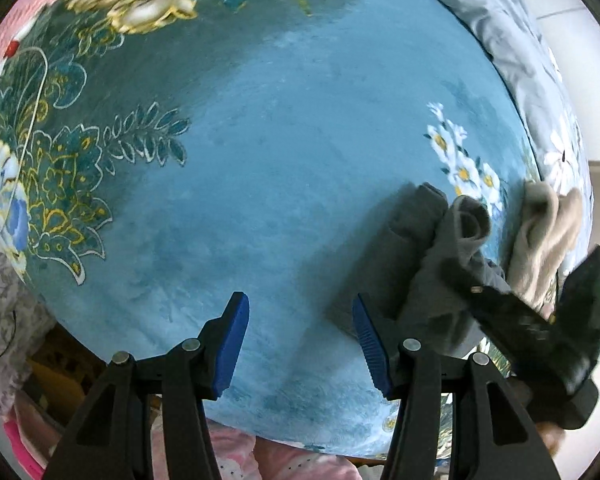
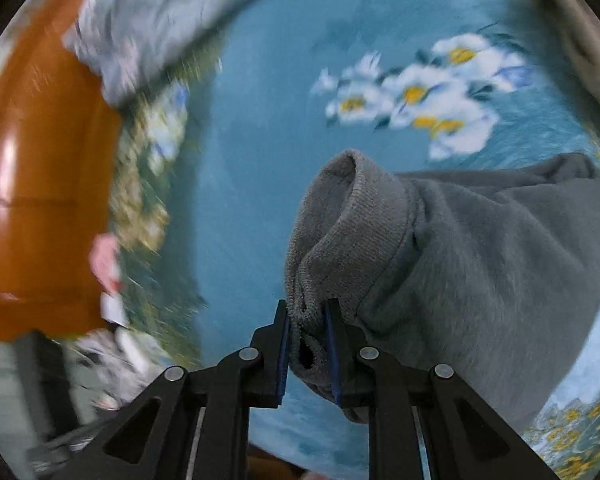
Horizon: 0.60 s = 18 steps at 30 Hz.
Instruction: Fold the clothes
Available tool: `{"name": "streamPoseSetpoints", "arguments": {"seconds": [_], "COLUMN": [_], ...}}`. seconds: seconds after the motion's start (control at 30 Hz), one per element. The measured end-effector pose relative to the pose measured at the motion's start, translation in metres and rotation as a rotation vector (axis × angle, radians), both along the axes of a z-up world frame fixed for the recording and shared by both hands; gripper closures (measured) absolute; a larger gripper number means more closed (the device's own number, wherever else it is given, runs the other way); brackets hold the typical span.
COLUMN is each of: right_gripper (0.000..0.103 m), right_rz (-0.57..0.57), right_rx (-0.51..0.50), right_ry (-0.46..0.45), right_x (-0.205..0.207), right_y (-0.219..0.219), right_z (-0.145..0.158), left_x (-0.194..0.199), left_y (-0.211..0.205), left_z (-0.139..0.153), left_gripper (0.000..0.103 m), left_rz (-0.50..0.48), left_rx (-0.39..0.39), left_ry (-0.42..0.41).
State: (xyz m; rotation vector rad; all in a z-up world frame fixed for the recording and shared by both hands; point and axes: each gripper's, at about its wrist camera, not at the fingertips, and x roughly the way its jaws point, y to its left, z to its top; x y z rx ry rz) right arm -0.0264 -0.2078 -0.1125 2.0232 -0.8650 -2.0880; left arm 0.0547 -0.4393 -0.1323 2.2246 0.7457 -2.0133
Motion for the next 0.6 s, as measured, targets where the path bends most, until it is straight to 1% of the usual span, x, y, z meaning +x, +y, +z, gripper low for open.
{"name": "streamPoseSetpoints", "arguments": {"seconds": [0.07,0.13,0.17,0.27,0.33,0.43,0.47,0.53,0.57,0.6], "right_gripper": [0.077,0.077,0.076,0.074,0.074,0.074,0.074,0.074,0.074,0.074], "right_rz": [0.049,0.062,0.075,0.071,0.003,-0.151,-0.198,-0.261,-0.296,-0.315], "right_rx": [0.027,0.001,-0.022,0.005,0.021,0.054,0.068,0.114,0.136,0.143], "right_ry": [-0.034,-0.038,-0.026,0.016,0.023,-0.004,-0.016,-0.048,-0.068,-0.079], "right_x": [-0.006,-0.005,-0.005,0.001,0.006,0.025,0.033,0.048,0.058,0.061], "right_y": [-0.015,-0.02,-0.02,-0.006,0.014,0.058,0.074,0.1,0.114,0.117], "right_z": [-0.012,-0.016,-0.013,0.003,0.013,0.018,0.018,0.017,0.016,0.015], "left_x": [-0.002,-0.006,-0.008,-0.017,-0.024,-0.037,-0.042,-0.053,-0.056,-0.061], "left_y": [-0.003,-0.003,-0.002,0.004,0.013,0.032,0.04,0.054,0.06,0.066], "left_z": [-0.007,-0.013,-0.017,-0.026,-0.032,-0.039,-0.042,-0.05,-0.056,-0.068], "left_gripper": [0.048,0.048,0.048,0.047,0.047,0.045,0.044,0.036,0.034,0.033], "left_rz": [0.004,-0.002,-0.008,-0.036,-0.066,-0.113,-0.131,-0.155,-0.157,-0.155], "left_rx": [0.013,0.031,0.042,0.098,0.151,0.239,0.264,0.3,0.321,0.348], "left_ry": [-0.007,-0.011,-0.011,0.0,0.015,0.042,0.054,0.071,0.07,0.053]}}
